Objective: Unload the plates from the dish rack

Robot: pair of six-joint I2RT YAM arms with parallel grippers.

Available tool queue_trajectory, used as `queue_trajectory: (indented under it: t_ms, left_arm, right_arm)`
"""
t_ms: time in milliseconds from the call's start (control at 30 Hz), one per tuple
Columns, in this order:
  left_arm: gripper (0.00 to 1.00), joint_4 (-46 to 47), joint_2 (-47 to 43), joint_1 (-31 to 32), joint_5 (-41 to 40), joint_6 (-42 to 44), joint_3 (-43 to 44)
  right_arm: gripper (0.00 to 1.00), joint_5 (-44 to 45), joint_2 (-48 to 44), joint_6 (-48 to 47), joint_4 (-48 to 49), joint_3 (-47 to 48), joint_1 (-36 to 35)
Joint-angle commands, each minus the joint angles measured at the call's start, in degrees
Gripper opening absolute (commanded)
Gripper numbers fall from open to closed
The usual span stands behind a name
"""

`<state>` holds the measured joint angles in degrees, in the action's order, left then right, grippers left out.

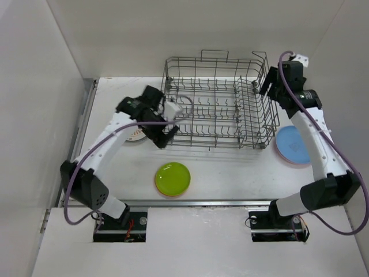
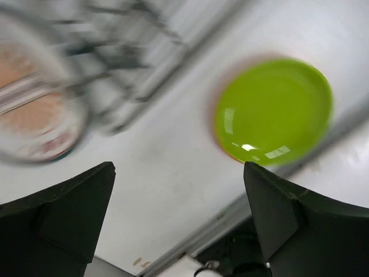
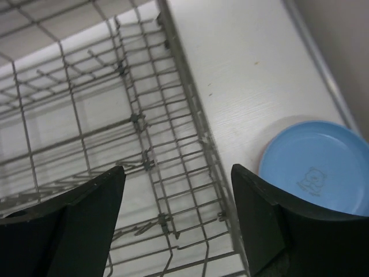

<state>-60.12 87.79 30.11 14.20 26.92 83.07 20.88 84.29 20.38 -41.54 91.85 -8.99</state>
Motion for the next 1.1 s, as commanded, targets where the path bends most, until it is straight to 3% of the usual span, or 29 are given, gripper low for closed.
queue_trajectory:
  t_ms: [0,100,200,333,567,1067]
  left_arm:
    - [0.93,5.44,-9.56,-6.54,-17.93,-14.67,8.76]
    - [1.00,4.93,-10.96,-15.49,-33.20,-23.10,15.18]
    - [1.00,2.91,-13.08,-24.88,-42.64,-28.39,18.26]
    - [1.00,0.97,-17.55,-34.47,-40.05,-31.31,16.00]
    - [1.00,0.44,-21.95,-35.91,-40.15,-31.31,9.58]
    - [1.00,-2.46,-30.47,-35.91,-36.26,-30.26,7.47]
  right_arm:
    - [0.81,14.42,-8.34,0.27,-1.35,4.56,-0.06]
    - [0.85,22.61,-16.68,0.27,-1.35,4.04,-0.06]
    - [0.91,25.61,-26.26,0.27,-1.35,2.37,-0.06]
    - [0.99,22.63,-38.21,-0.78,-1.35,0.96,-0.06]
    - [0.99,18.67,-52.64,-2.89,-6.35,0.25,-0.06]
    - [0.99,21.13,-56.87,-2.36,-20.85,9.13,-0.06]
